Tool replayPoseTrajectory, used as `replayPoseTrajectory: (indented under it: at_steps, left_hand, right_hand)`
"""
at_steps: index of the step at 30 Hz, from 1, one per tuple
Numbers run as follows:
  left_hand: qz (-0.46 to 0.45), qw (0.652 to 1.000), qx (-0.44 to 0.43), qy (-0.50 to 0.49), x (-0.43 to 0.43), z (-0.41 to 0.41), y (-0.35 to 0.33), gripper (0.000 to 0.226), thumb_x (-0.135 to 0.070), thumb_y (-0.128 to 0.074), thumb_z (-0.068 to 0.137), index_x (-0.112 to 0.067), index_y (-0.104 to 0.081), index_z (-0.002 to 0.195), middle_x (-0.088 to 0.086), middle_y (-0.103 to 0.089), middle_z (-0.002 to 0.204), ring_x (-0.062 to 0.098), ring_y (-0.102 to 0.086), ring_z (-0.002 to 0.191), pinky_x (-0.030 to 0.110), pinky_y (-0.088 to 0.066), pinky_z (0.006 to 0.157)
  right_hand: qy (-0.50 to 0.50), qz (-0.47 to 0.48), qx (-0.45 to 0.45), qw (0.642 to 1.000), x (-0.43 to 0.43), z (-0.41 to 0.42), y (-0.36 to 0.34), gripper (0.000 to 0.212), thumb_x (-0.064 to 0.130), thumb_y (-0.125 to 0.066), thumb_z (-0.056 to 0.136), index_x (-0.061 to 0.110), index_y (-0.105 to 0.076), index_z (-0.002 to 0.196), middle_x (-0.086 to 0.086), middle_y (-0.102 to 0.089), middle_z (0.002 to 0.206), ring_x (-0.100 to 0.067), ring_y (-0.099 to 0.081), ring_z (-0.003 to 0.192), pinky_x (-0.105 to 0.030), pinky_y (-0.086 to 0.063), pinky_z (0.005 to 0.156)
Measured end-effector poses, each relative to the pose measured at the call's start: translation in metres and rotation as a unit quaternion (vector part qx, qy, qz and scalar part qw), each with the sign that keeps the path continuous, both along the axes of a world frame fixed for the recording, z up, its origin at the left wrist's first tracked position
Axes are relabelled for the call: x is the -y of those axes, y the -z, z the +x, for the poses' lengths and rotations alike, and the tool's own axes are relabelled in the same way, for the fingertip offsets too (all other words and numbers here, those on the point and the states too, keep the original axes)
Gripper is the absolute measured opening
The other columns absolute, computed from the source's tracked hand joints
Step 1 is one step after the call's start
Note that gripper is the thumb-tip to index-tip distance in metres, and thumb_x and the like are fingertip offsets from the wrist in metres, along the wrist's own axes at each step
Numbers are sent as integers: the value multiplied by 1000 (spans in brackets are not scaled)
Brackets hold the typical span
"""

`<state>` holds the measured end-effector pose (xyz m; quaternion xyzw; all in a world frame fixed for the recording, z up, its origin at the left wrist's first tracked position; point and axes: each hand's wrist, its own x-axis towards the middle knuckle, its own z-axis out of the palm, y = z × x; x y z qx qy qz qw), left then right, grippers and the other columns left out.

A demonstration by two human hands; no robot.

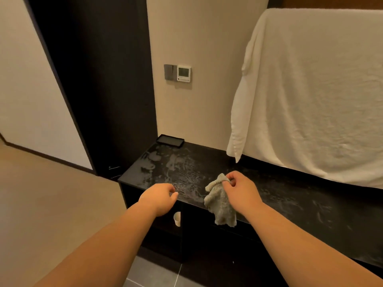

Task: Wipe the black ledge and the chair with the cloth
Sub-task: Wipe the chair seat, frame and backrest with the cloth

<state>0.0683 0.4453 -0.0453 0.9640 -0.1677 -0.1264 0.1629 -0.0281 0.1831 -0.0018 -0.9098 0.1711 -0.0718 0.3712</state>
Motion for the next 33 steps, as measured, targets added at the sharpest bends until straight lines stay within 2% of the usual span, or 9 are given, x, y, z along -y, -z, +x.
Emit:
replayPoseTrajectory:
  at_steps: [8,17,23,33]
  left_hand:
    - [-1,999,8,-40,-101,60,8,33,-47,-47,106,-26,-67,123,-2,-71,117,20,-66,102,41,-57,90]
    - [-2,997,-1,-71,-155,115,23,33,-45,-46,107,-24,-67,122,0,-71,114,21,-65,100,41,-58,90]
    - [-1,996,-14,-88,-156,173,36,35,-47,-48,106,-25,-66,127,0,-71,117,20,-67,102,42,-58,91]
    - [32,997,-24,-58,-99,304,34,35,-49,-47,105,-28,-66,125,-3,-71,118,19,-66,105,41,-58,93]
  right_hand:
    - [-16,11,13,1000,-106,102,11,8,38,-57,100,32,-61,102,8,-63,90,-8,-58,79,-27,-40,58]
    - [-53,26,-2,998,-164,180,24,5,36,-56,99,35,-61,100,8,-65,90,-12,-62,79,-30,-46,61]
    - [-75,42,-11,996,-164,239,47,4,35,-58,98,35,-61,97,5,-64,86,-15,-61,76,-31,-48,62]
    - [-73,43,-23,996,-127,372,61,3,35,-58,99,35,-60,98,8,-65,86,-10,-61,79,-31,-52,67]
